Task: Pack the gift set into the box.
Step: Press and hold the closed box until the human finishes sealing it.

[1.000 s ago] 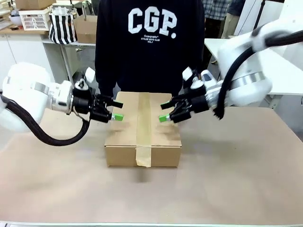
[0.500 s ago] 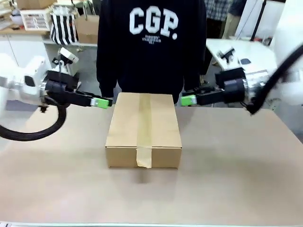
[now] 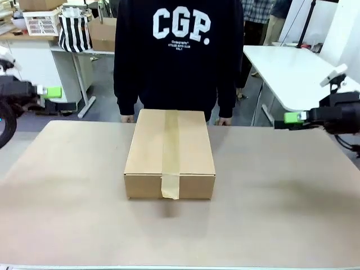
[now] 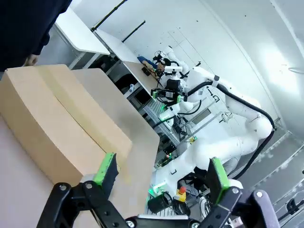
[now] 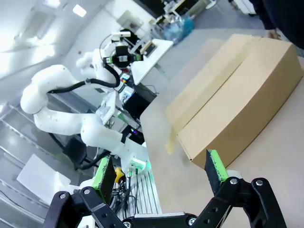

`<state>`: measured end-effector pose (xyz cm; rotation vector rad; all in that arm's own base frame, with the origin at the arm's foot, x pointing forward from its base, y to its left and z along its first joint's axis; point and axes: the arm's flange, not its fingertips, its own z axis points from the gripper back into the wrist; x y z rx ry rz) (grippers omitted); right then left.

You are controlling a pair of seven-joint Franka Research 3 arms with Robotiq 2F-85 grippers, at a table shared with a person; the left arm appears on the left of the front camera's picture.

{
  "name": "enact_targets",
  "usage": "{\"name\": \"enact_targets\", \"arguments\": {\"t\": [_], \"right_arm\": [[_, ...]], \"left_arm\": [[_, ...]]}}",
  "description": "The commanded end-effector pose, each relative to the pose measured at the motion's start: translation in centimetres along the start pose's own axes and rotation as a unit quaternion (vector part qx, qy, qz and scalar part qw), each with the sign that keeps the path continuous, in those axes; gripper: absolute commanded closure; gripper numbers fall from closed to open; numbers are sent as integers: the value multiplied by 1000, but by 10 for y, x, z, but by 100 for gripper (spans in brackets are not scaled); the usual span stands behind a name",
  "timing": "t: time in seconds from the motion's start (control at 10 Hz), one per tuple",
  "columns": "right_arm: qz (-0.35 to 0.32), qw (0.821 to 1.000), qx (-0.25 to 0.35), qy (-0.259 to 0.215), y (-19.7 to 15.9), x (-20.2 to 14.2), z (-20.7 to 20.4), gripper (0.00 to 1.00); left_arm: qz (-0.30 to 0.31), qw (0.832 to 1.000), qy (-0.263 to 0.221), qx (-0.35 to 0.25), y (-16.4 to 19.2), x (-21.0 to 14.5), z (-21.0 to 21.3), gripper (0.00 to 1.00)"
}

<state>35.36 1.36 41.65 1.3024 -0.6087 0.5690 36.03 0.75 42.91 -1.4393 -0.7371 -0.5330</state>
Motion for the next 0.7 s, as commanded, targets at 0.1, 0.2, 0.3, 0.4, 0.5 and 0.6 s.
{"name": "enact_targets", "arguments": {"t": [0.1,0.2,0.3,0.4,0.5,0.6], "right_arm": [[16,1000,-14,14,10,9,-24,0],[16,1000,-14,14,10,9,-24,0],[16,1000,-14,14,10,9,-24,0],[16,1000,-14,14,10,9,-24,0],[16,1000,-14,14,10,9,-24,0],[16,1000,-14,14,10,9,-24,0]], "left_arm": [[-28,999,28,-7,-15,7,-30,0],[-28,999,28,-7,-15,7,-30,0],[-28,999,28,-7,-15,7,-30,0],[-28,999,28,-7,-15,7,-30,0],[-28,999,28,-7,-15,7,-30,0],[-28,999,28,-7,-15,7,-30,0]]}}
